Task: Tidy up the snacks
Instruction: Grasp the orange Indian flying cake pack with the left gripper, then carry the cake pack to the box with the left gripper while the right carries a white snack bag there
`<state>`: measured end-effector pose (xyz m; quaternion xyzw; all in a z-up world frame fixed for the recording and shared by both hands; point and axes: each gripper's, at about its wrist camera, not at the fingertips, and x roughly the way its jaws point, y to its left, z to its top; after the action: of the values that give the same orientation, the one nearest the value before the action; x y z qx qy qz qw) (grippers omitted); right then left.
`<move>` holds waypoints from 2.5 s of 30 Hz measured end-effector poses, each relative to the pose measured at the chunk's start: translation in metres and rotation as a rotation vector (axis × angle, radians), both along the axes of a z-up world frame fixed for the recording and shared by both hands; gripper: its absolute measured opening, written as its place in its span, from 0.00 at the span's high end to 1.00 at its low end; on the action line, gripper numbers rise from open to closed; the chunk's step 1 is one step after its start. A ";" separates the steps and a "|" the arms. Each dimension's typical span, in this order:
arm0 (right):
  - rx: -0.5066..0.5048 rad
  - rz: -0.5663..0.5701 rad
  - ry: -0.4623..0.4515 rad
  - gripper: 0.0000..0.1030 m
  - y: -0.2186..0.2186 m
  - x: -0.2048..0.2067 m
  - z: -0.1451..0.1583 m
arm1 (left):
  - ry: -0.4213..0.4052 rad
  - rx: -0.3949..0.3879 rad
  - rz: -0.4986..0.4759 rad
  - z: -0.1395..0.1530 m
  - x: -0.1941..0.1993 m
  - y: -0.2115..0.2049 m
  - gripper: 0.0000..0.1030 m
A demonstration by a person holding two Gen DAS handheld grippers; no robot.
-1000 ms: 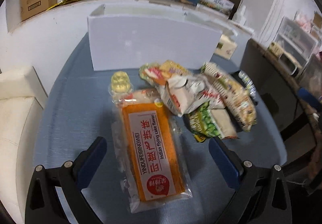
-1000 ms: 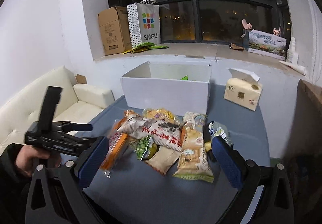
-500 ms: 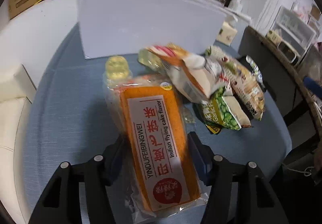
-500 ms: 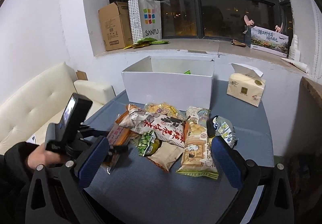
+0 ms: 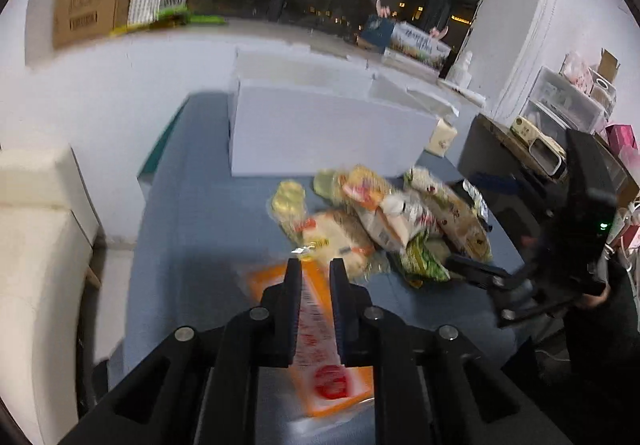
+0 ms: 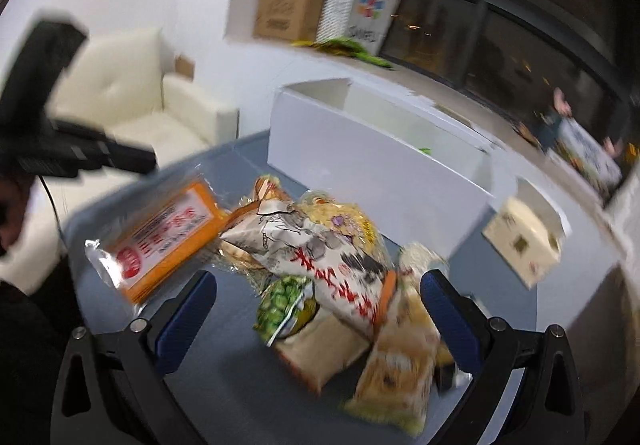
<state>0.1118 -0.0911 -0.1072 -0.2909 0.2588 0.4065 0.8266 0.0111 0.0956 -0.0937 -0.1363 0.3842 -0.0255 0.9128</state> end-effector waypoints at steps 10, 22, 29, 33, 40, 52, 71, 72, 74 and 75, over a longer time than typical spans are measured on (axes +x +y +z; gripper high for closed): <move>-0.030 0.033 0.001 0.00 0.009 -0.002 -0.007 | 0.197 0.128 0.058 -0.042 0.015 -0.026 0.00; 0.014 0.050 -0.009 0.00 -0.002 -0.020 0.002 | 0.242 0.233 0.021 -0.058 0.030 -0.031 0.40; 0.004 0.047 0.020 0.00 0.003 -0.008 -0.005 | 0.161 0.098 -0.007 -0.041 0.010 -0.002 0.42; -0.039 0.070 -0.008 0.00 0.016 0.005 -0.009 | 0.071 0.068 -0.002 -0.014 -0.004 0.007 0.42; -0.147 0.114 0.000 0.00 0.050 0.041 -0.029 | -0.039 0.025 -0.019 0.017 -0.007 0.022 0.42; 0.104 0.109 0.140 0.61 0.043 0.059 0.008 | -0.146 -0.046 0.009 0.032 0.007 0.038 0.42; 0.636 -0.293 0.437 0.61 -0.006 0.234 0.134 | -0.210 0.114 -0.077 0.118 0.239 0.040 0.42; 0.623 -0.300 0.439 0.61 -0.004 0.241 0.132 | -0.196 0.113 -0.078 0.114 0.249 0.041 0.42; 0.592 -0.317 0.459 0.61 0.007 0.259 0.127 | -0.178 0.128 -0.076 0.107 0.265 0.042 0.42; 0.580 -0.326 0.466 0.61 0.008 0.263 0.125 | -0.175 0.136 -0.078 0.104 0.268 0.041 0.42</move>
<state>0.3746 -0.0830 0.0176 0.0991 0.3564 0.3813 0.8472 0.2794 0.1367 0.0107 -0.0565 0.3089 -0.0466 0.9483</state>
